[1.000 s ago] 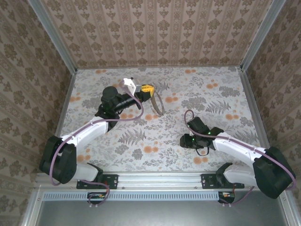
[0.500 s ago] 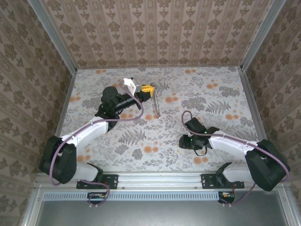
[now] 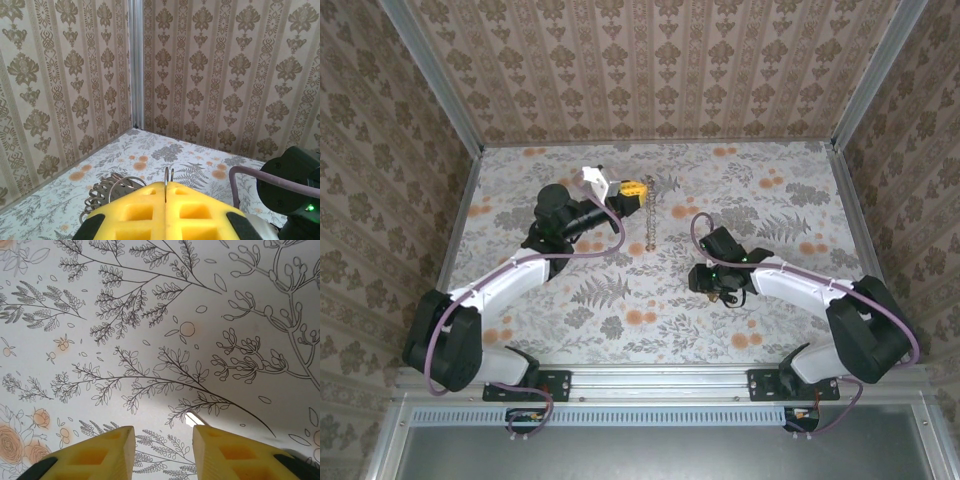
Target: Put the keys on the keyring
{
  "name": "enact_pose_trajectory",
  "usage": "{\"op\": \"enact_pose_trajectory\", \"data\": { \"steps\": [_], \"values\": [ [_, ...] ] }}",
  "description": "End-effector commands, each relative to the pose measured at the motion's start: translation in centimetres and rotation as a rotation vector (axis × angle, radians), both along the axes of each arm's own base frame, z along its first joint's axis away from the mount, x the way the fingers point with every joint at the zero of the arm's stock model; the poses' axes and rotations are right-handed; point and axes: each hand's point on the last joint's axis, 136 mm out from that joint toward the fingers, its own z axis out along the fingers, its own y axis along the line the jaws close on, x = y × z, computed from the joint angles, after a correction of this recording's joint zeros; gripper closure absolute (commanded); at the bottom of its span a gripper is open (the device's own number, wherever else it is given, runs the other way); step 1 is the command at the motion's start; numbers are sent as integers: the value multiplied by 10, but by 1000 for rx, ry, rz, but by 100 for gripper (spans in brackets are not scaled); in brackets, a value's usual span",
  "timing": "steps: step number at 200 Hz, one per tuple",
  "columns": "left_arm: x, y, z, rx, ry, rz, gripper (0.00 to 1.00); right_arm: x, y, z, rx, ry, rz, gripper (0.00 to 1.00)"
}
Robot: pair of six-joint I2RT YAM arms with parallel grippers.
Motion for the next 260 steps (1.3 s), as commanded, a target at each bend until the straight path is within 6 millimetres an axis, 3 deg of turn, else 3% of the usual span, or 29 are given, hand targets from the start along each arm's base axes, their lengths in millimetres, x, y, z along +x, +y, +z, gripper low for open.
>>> {"op": "enact_pose_trajectory", "data": {
  "steps": [1,47,77,141,187,260],
  "values": [
    [-11,4,22,-41,-50,-5,100,-1,-11,20,-36,-46,18,63],
    [-11,3,21,-41,-47,-9,100,-18,-37,11,-131,2,-23,63],
    [-10,3,21,-41,-46,-7,100,-23,-52,6,-139,5,-156,67],
    [-8,1,17,-44,-34,-10,100,-28,-67,-3,-105,-20,-391,72],
    [-7,0,15,-47,-32,-10,100,-23,-66,-1,-117,-24,-400,71],
    [-4,-2,12,-56,-21,-14,100,-11,-49,-5,-91,-11,-371,71]
  ]
}}
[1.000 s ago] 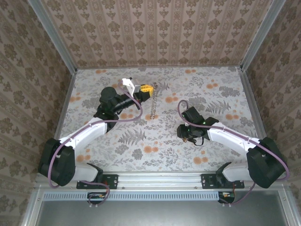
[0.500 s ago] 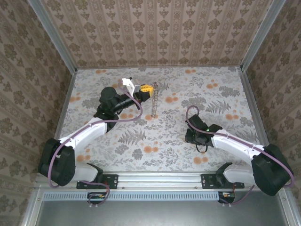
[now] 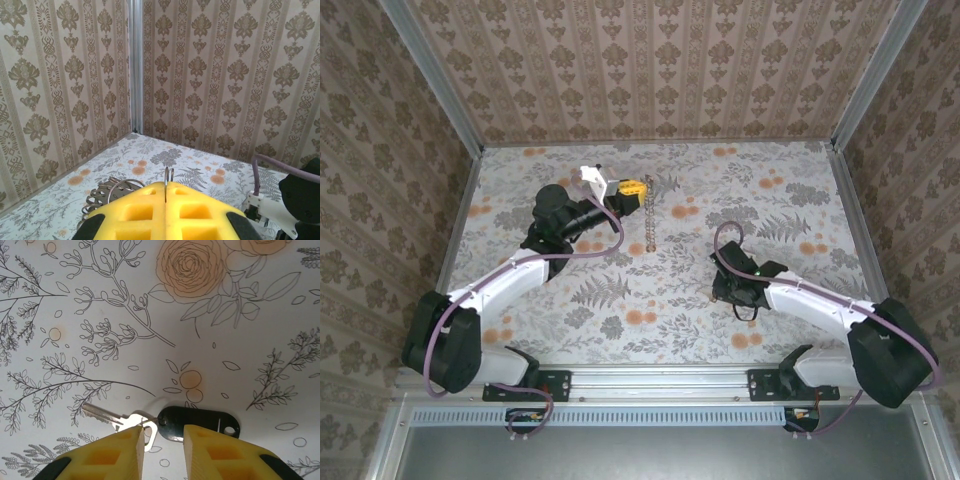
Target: Put the keys on the keyring
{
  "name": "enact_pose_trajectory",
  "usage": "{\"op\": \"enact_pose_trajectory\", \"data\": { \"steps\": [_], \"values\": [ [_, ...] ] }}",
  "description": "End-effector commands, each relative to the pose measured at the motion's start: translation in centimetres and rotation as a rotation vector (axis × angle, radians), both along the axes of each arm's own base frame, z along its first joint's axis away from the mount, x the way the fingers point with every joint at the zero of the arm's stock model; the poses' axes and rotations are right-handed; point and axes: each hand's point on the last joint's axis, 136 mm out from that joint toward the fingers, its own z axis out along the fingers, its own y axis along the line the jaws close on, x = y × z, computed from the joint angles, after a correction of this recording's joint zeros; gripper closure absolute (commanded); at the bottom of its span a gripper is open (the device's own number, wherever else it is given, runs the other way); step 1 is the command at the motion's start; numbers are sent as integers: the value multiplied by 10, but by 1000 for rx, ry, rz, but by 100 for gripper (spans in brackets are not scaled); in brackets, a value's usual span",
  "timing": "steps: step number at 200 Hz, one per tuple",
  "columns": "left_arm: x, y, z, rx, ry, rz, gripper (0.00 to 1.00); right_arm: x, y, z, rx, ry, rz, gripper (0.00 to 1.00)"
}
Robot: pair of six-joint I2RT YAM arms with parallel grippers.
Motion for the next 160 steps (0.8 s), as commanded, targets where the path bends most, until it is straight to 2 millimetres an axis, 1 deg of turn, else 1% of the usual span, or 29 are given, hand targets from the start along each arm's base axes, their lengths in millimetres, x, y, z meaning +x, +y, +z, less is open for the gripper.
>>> {"op": "enact_pose_trajectory", "data": {
  "steps": [1,50,116,160],
  "values": [
    [-3,-2,6,-35,-21,-12,100,10,10,5,22,-22,-4,71],
    [-1,-4,5,-41,-15,-16,100,13,17,-1,24,-5,12,71],
    [0,-5,2,-46,-8,-22,100,13,19,-8,22,11,16,71],
    [0,-5,1,-47,-7,-22,100,14,21,-8,29,9,21,72]
  ]
}}
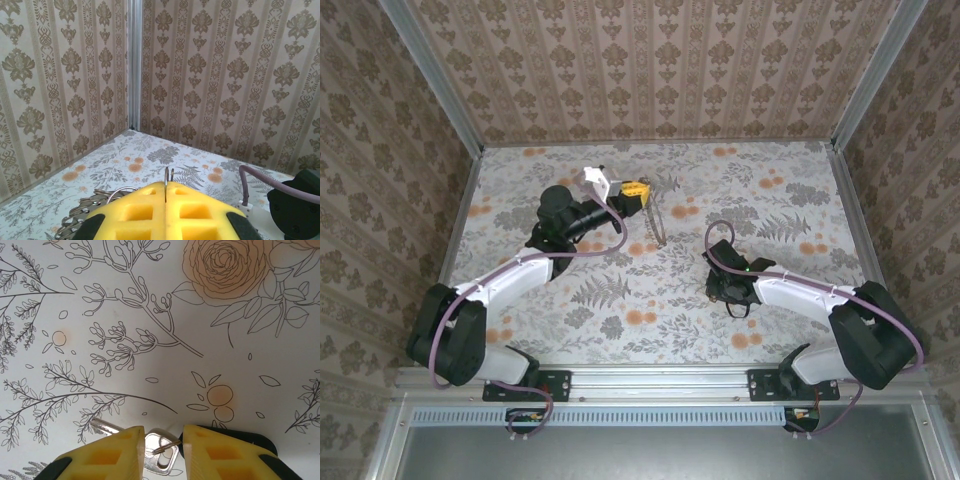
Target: Put the keys on the keyring
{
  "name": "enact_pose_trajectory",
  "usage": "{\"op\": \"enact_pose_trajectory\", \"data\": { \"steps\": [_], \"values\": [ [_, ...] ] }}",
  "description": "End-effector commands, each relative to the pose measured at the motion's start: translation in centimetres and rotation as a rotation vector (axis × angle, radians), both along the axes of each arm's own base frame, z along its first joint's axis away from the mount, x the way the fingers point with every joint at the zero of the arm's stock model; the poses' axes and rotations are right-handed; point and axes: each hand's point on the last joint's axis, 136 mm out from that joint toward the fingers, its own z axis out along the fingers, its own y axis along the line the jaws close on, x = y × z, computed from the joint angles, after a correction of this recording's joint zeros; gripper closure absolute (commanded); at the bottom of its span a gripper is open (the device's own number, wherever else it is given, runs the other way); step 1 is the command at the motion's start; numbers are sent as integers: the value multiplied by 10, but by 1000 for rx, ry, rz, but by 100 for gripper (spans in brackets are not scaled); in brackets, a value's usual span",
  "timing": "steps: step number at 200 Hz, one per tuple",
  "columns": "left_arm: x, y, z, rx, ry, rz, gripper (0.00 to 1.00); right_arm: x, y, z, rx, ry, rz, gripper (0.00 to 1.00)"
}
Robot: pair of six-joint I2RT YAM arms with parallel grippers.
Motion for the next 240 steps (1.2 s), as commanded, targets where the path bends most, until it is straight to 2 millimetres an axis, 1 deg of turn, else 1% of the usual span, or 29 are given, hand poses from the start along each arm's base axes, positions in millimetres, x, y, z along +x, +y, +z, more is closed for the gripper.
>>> {"op": "enact_pose_trajectory", "data": {
  "steps": [1,4,8,68,99,129,132,134,136,156,219,240],
  "values": [
    [-4,0,13,-43,-36,-13,100,6,9,6,27,-13,2,72],
    [-4,0,13,-44,-37,-13,100,5,8,0,17,4,2,72],
    [-4,0,14,-44,-38,-12,100,4,8,-2,13,9,3,72],
    [-5,0,14,-45,-37,-13,100,2,7,-5,12,19,4,75],
    [-5,1,14,-46,-38,-11,100,2,7,-3,16,15,5,81],
    [-5,1,14,-46,-37,-12,100,1,6,-1,6,15,12,91],
    [-5,1,15,-47,-37,-11,100,1,6,0,5,15,13,92],
    [-5,1,14,-46,-37,-12,100,3,7,6,17,-5,15,93],
    [-5,1,14,-46,-36,-12,100,3,7,8,21,-10,15,93],
    [-5,1,15,-47,-36,-14,100,5,7,16,19,-26,26,100],
    [-5,0,18,-45,-39,-15,100,17,15,39,37,-92,79,100],
    [-5,0,18,-42,-38,-14,100,22,23,43,77,-114,102,100]
  ]
}}
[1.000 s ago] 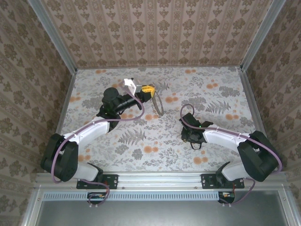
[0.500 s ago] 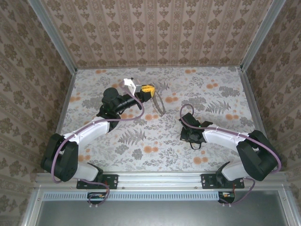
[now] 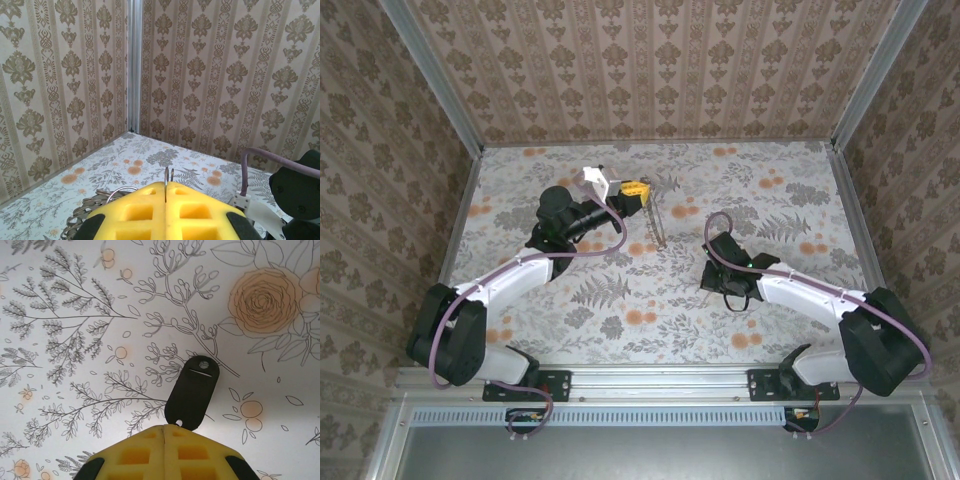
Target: Put the keys on the keyring
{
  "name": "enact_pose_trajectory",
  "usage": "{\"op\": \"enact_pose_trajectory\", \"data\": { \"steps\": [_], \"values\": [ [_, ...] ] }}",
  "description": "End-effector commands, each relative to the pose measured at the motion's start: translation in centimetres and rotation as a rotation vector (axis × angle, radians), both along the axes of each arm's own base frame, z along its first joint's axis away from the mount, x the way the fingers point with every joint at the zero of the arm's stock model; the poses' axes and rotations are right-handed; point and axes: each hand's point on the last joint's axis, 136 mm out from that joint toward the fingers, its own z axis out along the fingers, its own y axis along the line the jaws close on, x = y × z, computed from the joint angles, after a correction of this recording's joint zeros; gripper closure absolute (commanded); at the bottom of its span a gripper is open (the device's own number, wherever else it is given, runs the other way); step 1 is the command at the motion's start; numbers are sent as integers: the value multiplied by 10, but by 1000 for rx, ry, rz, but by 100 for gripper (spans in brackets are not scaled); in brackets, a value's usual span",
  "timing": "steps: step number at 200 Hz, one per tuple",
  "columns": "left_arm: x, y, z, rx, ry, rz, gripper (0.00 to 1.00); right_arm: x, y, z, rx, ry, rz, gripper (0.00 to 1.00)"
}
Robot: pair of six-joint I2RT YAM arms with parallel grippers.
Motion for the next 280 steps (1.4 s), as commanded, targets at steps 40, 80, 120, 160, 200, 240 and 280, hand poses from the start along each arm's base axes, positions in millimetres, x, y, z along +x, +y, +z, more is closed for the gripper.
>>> {"op": "enact_pose_trajectory", "data": {
  "steps": [40,80,120,160,200,240,280],
  "values": [
    [-4,1,13,-22,-33,-9,100,10,18,10,93,-41,71,100],
    [-3,0,13,-24,-31,-9,100,10,31,-4,164,-7,99,100],
    [-4,0,13,-25,-30,-11,100,10,40,-19,226,28,104,100],
    [-4,0,13,-28,-29,-11,100,9,35,-31,214,53,83,100],
    [-4,0,13,-30,-28,-12,100,9,31,-33,200,61,76,99],
    [-5,0,14,-33,-28,-12,100,7,27,-25,183,45,80,76],
    [-5,0,15,-35,-30,-13,100,4,19,-5,147,6,94,64]
  ]
}}
